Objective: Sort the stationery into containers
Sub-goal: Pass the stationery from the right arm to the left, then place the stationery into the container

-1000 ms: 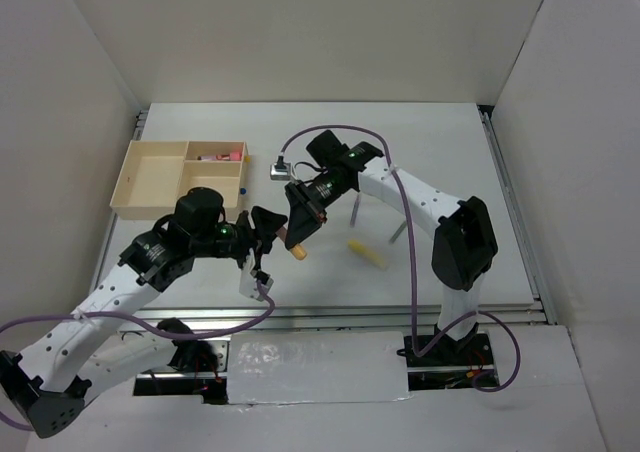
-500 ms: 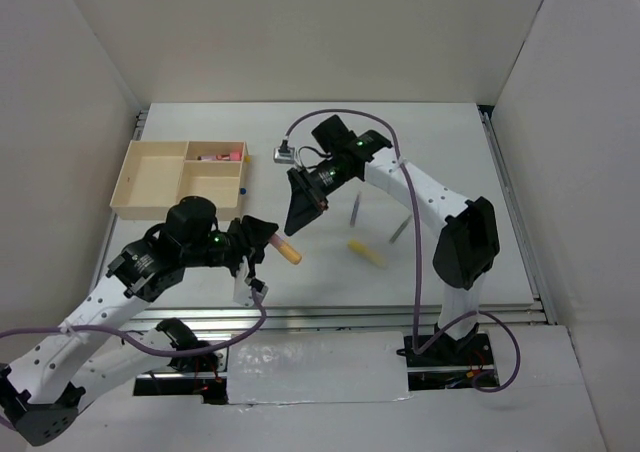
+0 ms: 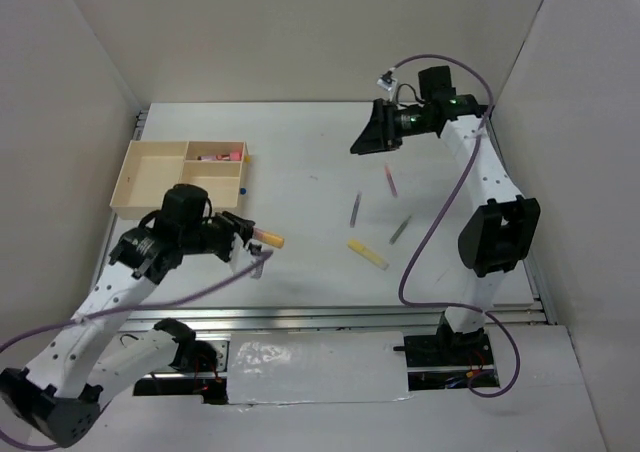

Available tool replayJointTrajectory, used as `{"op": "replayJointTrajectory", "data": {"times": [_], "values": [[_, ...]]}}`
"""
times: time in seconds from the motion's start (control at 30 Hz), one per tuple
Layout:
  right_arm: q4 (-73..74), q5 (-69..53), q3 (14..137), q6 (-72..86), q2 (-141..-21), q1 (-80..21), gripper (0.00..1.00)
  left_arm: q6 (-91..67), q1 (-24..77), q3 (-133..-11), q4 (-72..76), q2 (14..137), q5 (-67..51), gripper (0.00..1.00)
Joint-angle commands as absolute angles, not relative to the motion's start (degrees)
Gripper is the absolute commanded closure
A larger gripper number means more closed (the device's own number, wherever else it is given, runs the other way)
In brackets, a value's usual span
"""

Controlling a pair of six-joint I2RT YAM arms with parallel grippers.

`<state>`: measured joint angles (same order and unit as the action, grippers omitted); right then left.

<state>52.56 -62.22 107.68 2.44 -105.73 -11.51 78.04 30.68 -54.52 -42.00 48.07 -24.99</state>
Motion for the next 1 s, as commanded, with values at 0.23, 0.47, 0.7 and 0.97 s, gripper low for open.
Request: {"op": "replayJointTrajectory", "data": {"times": [0.23,0.47,0.7,0.97], "values": [[48.43,-56.69,92.47,-3.95,-94.23,-3.08,0.43,98.05,-8.86,-68.87,-52.99,73.63,-40.60,0.97],[47.37,-55.11,87.89,-4.66,-92.90,-2.81,0.43,107.92,-13.62,-78.83,-51.51,89.71,-34.12,0.96],[48.43,-54.84,86.92,-5.53,-94.13,-1.85,0.43,110.14,-10.38,-82.95,-45.62,98.95,-26.72,0.96],[49.48,-55.02,86.04,-6.68,-95.10,-0.44,0.43,99.77,-5.63,-92.89,-44.12,110.38,-23.91,0.94]]}}
